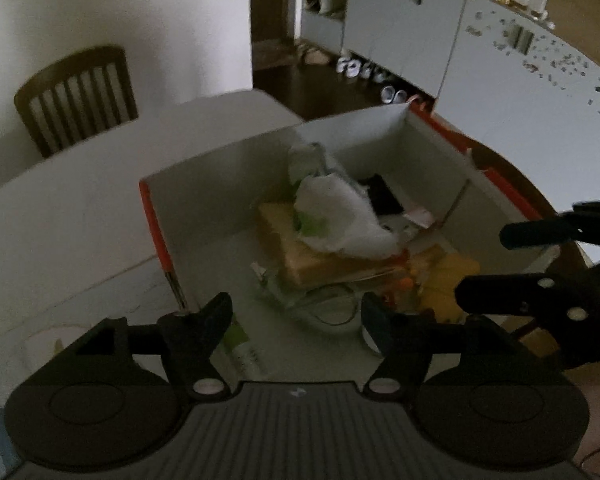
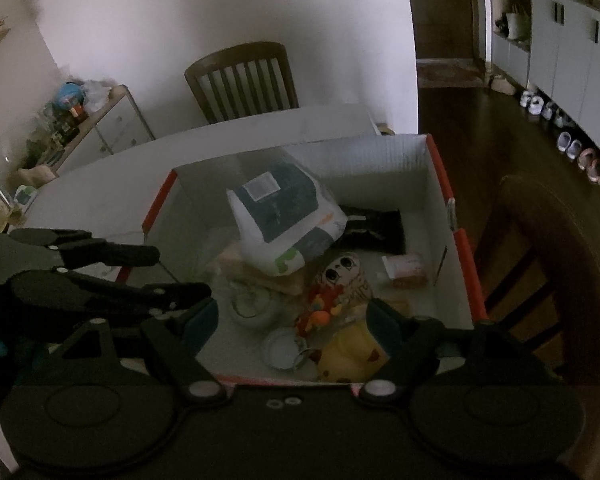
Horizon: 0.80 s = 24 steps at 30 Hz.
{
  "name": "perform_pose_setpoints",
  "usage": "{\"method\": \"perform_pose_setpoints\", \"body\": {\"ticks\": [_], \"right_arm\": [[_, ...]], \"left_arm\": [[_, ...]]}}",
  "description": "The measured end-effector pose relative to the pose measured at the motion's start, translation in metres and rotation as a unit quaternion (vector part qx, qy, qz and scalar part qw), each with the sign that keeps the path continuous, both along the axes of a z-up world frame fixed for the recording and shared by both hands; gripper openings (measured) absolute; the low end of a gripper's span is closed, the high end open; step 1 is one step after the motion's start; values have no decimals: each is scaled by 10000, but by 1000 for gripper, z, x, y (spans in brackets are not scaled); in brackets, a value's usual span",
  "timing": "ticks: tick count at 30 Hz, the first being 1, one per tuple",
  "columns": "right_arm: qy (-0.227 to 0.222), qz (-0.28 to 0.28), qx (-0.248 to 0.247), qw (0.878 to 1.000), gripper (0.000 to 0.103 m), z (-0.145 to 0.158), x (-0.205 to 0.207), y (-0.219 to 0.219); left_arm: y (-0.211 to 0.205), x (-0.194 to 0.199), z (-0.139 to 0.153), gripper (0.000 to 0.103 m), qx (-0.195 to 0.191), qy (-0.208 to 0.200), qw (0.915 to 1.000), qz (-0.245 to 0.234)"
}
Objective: Organize objects
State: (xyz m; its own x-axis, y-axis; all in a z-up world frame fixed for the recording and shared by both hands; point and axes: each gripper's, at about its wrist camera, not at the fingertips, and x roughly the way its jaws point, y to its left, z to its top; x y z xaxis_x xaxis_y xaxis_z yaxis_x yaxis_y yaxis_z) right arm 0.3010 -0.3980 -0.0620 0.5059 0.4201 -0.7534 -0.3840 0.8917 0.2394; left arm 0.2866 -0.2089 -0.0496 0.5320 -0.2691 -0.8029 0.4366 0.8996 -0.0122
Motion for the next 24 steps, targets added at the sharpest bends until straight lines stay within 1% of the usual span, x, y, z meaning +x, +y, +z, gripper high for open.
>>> {"method": "perform_pose_setpoints", "body": {"ticks": [8,13,16,18,19,21,24], "right_arm": [[-398,83,-130,9991,83,20,-18,2],[-519,11,-120,9986,83,27,-26,0],[-622,-37,-130,9980,83,33,-32,-1],[-706,-65,-135,9974,83,36,-38,-1],[-765,-86,-120,9970,84,37,-41,-1],[-919,-81,-135,9956,86,40,-49,-1],[-1095,-37,-184,9938,89,44,-61,2]], "left_arm": [[14,-17,20,71,-397,-157,9991,12],[21,-29,34,71,-535,-355,9979,15],[25,-37,40,71,-481,-543,9973,70],[31,-43,45,71,-543,-584,9968,85],[33,-45,47,72,-558,-583,9967,112],[38,-51,51,82,-583,-618,9963,145],[45,-59,55,85,-582,-706,9956,193]]}}
